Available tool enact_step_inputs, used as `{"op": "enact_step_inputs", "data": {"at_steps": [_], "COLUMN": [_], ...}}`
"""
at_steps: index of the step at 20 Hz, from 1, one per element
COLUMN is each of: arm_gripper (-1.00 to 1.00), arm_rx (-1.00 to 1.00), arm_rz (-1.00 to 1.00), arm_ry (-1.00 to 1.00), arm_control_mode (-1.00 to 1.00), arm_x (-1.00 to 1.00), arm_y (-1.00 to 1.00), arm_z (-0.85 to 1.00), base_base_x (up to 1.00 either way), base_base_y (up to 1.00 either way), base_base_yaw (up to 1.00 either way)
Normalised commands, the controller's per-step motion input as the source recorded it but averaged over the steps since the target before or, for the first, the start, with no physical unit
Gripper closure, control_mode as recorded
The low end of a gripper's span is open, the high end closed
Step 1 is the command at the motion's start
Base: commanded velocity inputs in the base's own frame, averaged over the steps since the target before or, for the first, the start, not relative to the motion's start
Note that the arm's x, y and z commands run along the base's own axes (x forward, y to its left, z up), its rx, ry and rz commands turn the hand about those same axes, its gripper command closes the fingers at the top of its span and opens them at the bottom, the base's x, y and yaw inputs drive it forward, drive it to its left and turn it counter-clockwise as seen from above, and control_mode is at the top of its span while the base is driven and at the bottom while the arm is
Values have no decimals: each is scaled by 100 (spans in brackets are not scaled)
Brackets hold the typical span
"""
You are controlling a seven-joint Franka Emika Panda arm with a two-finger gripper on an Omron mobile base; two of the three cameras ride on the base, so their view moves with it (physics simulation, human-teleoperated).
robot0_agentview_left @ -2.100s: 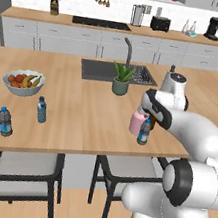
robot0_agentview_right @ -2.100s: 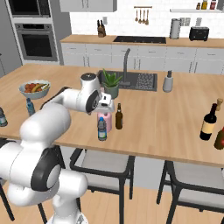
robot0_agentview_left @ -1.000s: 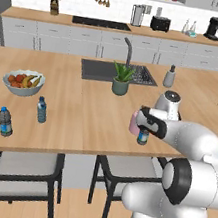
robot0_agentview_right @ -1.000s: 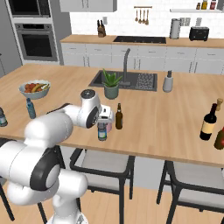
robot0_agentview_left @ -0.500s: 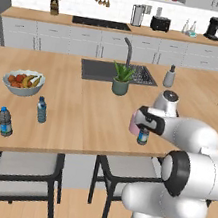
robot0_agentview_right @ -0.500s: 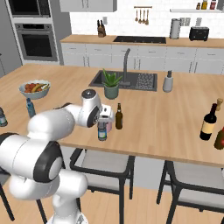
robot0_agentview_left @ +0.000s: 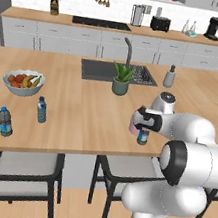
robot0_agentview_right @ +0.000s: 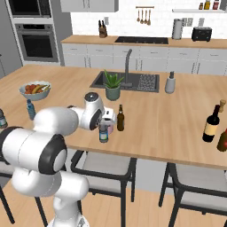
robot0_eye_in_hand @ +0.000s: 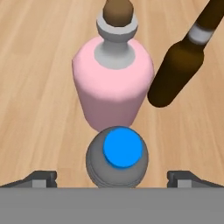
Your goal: Move the plastic bottles in the middle to the plastics group, and the glass bottles in the middle to the glass group.
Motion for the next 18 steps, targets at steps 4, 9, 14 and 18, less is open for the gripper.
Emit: {"op": "enact_step_inputs", "data": {"at_steps": [4, 9, 14, 18], "arm_gripper": [-100, -100, -100, 100], "arm_rx": [0, 0, 0, 0], "arm_rz": [0, 0, 0, 0], "arm_ry": [0, 0, 0, 0], "arm_control_mode": [-100, -100, -100, -100], "arm_x": [13, 13, 7, 0], "arm_y": [0, -2, -5, 0], "arm_z": [-8, -1, -1, 0], "base_base_x": [0, 0, 0, 0], "base_base_y": [0, 0, 0, 0], "base_base_yaw": [0, 0, 0, 0]}}
